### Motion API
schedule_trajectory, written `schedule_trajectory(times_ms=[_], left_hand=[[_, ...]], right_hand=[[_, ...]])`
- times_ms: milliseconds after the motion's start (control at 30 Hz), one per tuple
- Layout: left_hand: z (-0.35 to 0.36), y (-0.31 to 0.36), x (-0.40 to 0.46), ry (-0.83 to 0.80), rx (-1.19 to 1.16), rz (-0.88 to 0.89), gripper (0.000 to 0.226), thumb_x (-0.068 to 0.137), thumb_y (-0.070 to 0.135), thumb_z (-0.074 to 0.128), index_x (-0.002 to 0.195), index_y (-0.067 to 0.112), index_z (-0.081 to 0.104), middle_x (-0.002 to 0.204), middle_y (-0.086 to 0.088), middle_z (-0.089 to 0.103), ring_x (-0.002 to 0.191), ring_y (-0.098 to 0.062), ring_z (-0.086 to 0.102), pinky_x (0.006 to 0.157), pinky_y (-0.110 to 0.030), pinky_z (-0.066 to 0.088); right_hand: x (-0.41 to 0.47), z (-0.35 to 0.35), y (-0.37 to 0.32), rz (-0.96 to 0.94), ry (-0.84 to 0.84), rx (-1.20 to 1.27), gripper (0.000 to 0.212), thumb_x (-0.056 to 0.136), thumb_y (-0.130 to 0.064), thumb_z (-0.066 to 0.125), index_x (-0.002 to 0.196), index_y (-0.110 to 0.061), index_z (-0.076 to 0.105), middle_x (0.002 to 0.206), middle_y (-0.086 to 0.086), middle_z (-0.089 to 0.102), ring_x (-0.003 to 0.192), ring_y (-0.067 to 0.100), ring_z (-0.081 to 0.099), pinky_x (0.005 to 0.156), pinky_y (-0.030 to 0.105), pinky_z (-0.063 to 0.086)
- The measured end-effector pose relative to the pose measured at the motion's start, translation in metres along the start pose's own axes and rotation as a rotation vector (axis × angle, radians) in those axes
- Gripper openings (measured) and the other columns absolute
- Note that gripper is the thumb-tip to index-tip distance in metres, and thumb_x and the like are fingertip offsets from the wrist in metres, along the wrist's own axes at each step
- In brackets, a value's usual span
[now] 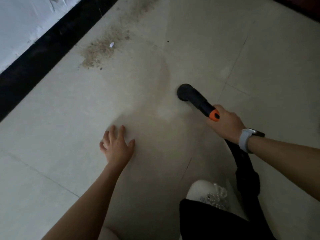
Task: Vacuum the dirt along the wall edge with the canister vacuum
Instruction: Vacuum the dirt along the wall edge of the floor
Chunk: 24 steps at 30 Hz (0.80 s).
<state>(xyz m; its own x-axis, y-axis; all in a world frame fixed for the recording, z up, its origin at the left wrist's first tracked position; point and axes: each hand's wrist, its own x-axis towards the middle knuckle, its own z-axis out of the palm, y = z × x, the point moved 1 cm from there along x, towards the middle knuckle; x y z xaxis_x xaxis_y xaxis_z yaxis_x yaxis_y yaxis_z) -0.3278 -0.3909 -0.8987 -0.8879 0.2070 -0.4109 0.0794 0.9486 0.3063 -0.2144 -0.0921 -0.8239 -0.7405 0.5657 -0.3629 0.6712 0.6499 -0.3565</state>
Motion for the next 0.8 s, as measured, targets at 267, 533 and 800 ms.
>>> schedule_trajectory(times_ms=[267,533,800], left_hand=[[-0.023,-0.030,0.003,0.090,-0.121,-0.072,0.053,0.092,0.027,0.055,0.143,0.019,0.039,0.153,-0.006,0.026,0.140,-0.027,0.018,0.109,-0.047,0.020],[-0.054,-0.141,-0.014,0.173,-0.133,-0.423,0.051,0.092,0.031,0.055,0.141,0.024,0.041,0.154,-0.003,0.026,0.140,-0.028,0.019,0.108,-0.051,0.022],[-0.051,-0.179,-0.046,0.109,-0.146,-0.487,0.060,0.089,0.037,0.060,0.143,0.027,0.037,0.155,0.000,0.021,0.142,-0.026,0.014,0.108,-0.051,0.021]], right_hand=[[-0.004,0.032,-0.080,-0.221,-0.170,-0.005,0.030,0.085,-0.032,0.061,0.110,-0.016,0.053,0.095,0.013,0.065,0.088,0.035,0.060,0.068,0.035,0.041],[-0.070,0.090,-0.144,-0.762,-0.571,-0.289,0.029,0.086,-0.033,0.054,0.113,-0.023,0.051,0.083,0.000,0.058,0.066,0.023,0.048,0.050,0.029,0.027],[-0.095,0.106,-0.160,-1.172,-0.699,-0.613,0.044,0.088,-0.034,0.053,0.129,-0.021,0.044,0.097,0.009,0.062,0.080,0.031,0.059,0.057,0.030,0.030]])
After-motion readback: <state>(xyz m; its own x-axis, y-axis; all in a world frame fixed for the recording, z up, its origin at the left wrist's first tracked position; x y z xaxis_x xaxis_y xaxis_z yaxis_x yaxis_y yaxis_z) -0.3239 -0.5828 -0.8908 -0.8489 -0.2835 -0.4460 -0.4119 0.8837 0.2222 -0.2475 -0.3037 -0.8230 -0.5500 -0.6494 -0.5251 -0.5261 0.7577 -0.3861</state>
